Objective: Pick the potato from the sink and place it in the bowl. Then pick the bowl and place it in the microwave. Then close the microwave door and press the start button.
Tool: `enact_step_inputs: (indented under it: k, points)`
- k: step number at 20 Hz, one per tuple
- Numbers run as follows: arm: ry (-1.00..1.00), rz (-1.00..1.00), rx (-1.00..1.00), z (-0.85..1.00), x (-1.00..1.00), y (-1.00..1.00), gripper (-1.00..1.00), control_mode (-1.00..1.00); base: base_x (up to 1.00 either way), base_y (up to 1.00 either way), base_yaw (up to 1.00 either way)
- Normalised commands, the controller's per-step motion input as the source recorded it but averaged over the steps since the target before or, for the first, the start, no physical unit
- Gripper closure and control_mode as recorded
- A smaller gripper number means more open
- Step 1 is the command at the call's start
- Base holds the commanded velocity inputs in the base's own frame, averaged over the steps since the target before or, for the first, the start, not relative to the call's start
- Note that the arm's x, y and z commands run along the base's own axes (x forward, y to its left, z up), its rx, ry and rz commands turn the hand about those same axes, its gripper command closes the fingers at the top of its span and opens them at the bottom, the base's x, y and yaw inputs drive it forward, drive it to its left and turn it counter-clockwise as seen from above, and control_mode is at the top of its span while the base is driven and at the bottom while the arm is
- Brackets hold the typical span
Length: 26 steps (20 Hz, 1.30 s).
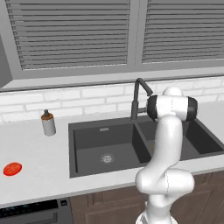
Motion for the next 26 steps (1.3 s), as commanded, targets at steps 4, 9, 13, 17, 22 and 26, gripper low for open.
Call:
enact_step_inputs:
  k: [4, 9, 13, 17, 22, 26]
  points:
    - [0.09, 0.04, 0.0, -0.23, 0.0, 0.07, -1.0, -1.0, 0.0, 0.0, 0.0]
    - [0.11, 0.08, 0.0, -0.23, 0.0, 0.0, -1.0, -1.0, 0.0, 0.0, 0.0]
    - [0.17, 0.09, 0.0, -0.23, 0.28, 0.0, -1.0, -1.0, 0.0, 0.0, 0.0]
    - [0.07, 0.1, 0.0, -0.31, 0.12, 0.0, -1.0, -1.0, 0.0, 0.0, 0.0]
    - [0.0, 0.13, 0.0, -0.37, 0.0, -0.02, -1.0, -1.0, 0.0, 0.0, 0.0]
    - [0.0, 0.12, 0.0, -0.41, 0.0, 0.0, -1.0, -1.0, 0.0, 0.0, 0.0]
